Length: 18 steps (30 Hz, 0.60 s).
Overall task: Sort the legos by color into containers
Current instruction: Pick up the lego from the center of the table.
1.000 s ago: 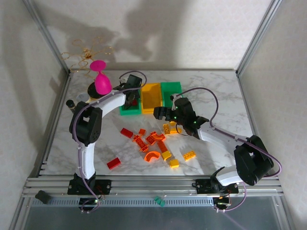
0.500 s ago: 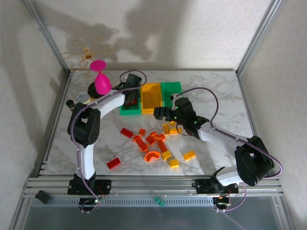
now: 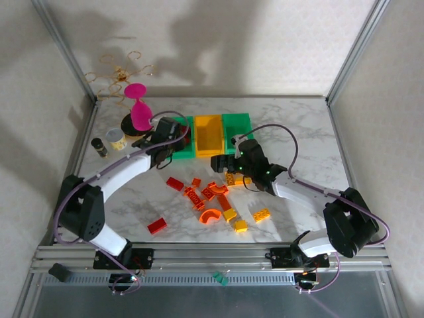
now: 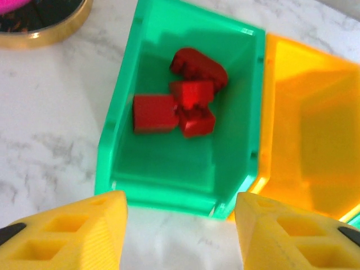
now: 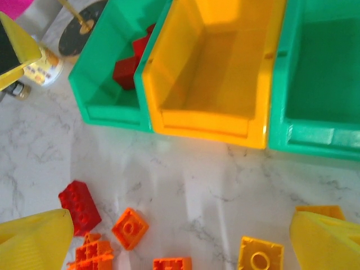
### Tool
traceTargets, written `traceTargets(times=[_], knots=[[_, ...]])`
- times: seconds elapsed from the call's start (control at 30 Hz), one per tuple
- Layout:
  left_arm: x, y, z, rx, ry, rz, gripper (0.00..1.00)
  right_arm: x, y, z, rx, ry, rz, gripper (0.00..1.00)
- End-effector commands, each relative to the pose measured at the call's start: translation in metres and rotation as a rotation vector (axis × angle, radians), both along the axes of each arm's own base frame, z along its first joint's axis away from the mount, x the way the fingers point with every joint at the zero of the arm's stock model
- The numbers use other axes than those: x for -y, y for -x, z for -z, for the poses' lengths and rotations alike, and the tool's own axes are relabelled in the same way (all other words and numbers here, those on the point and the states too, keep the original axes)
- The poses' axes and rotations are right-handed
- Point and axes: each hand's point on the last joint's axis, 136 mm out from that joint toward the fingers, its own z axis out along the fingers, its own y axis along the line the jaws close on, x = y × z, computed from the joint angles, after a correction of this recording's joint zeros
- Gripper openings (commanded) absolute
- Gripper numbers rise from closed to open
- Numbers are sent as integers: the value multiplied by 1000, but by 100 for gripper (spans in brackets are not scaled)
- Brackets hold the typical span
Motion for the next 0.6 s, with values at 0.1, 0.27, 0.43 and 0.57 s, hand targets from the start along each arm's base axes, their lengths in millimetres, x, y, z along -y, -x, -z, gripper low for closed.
traceTargets(times=[0.1, 0.27, 0.43, 0.57], knots=[[-7, 50, 11, -33, 74, -47, 55, -22, 27, 14, 0, 32, -94, 99], [-3, 79, 27, -54, 172, -91, 57, -34, 36, 27, -30, 3, -130, 99], [-10, 94, 49, -84, 186, -175, 61, -38, 33, 26, -30, -6, -127, 99], [-8, 99, 69, -111, 217, -212, 64, -38, 29, 24, -13, 8, -122, 99]])
